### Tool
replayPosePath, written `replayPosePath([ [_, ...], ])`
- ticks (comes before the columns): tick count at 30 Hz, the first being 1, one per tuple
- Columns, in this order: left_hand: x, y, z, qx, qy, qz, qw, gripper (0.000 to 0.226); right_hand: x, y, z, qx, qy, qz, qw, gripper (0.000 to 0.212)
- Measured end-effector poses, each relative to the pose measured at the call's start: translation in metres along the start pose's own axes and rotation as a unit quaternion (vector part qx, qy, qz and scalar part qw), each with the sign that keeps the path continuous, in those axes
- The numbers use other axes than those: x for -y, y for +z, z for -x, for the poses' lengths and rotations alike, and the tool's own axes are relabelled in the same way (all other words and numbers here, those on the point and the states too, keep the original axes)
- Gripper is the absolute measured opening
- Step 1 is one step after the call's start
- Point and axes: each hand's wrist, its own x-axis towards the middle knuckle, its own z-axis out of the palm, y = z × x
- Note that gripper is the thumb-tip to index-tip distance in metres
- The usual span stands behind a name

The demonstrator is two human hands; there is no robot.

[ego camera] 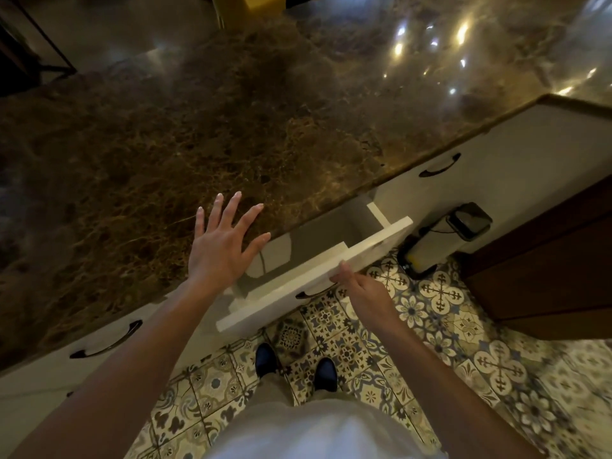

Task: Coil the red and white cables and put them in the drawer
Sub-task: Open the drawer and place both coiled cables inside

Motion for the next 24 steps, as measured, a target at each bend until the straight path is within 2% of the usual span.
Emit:
replayPosePath([
  [6,-0.001,-0.002,0.001,-0.002,-0.001,0.016,1.000,0.080,-0.012,-0.001,0.032,-0.029,-0.005,0.082,0.996,0.073],
  [14,-0.004,-0.003,0.003,-0.021,-0.002,0.014,1.000,0.071,-0.030,-0.004,0.056,-0.066,-0.007,0.149,0.987,0.082],
  [24,-0.001,0.003,0.003,-0.046,0.003,0.019,0.999,0.067,-0.047,-0.008,0.084,-0.065,-0.004,0.154,0.986,0.063],
])
